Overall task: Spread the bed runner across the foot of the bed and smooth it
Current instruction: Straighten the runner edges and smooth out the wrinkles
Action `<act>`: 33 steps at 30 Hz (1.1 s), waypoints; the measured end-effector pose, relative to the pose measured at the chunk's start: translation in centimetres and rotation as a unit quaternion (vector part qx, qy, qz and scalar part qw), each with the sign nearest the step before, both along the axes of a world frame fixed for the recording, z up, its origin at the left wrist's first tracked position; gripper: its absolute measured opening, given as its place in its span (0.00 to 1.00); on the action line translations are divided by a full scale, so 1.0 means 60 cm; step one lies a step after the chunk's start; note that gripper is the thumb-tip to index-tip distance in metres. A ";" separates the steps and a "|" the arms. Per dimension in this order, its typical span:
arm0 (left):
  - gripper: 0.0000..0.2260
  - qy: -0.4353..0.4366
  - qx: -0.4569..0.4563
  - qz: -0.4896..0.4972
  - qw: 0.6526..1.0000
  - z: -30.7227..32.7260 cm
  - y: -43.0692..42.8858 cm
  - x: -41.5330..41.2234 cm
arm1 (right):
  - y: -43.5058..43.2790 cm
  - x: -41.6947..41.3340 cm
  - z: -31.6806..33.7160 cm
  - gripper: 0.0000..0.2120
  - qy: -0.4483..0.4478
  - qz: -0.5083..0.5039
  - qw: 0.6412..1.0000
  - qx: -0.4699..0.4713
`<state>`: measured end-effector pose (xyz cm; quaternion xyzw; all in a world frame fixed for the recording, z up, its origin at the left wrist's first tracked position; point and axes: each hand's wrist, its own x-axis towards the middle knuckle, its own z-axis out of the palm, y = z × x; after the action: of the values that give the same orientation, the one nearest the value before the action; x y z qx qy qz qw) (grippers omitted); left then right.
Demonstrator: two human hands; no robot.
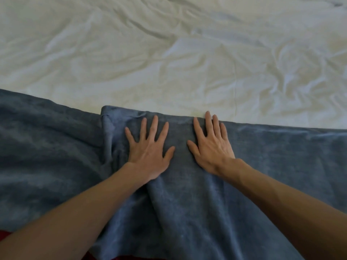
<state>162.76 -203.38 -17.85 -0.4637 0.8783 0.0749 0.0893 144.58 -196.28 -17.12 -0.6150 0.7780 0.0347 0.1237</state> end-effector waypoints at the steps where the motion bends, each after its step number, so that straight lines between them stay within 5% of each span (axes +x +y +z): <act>1: 0.34 -0.002 -0.002 -0.002 1.000 -0.003 -0.001 0.001 | 0.002 -0.001 -0.006 0.34 -0.005 -0.002 1.000 0.005; 11: 0.32 0.067 0.009 -0.051 0.996 0.033 0.051 0.020 | 0.069 0.038 0.004 0.32 -0.028 -0.039 0.999 0.013; 25: 0.31 0.057 0.000 -0.141 0.988 0.068 0.241 0.094 | 0.240 0.094 0.041 0.29 -0.092 -0.046 0.995 0.011; 33: 0.30 0.092 -0.020 -0.151 0.984 0.104 0.386 0.155 | 0.394 0.155 0.082 0.11 -0.214 -0.092 0.969 -0.084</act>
<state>172.08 -180.23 -11.61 -0.3185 0.9440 0.0859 0.0090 153.88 -172.63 -12.20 -0.5420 0.7868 -0.1745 0.2380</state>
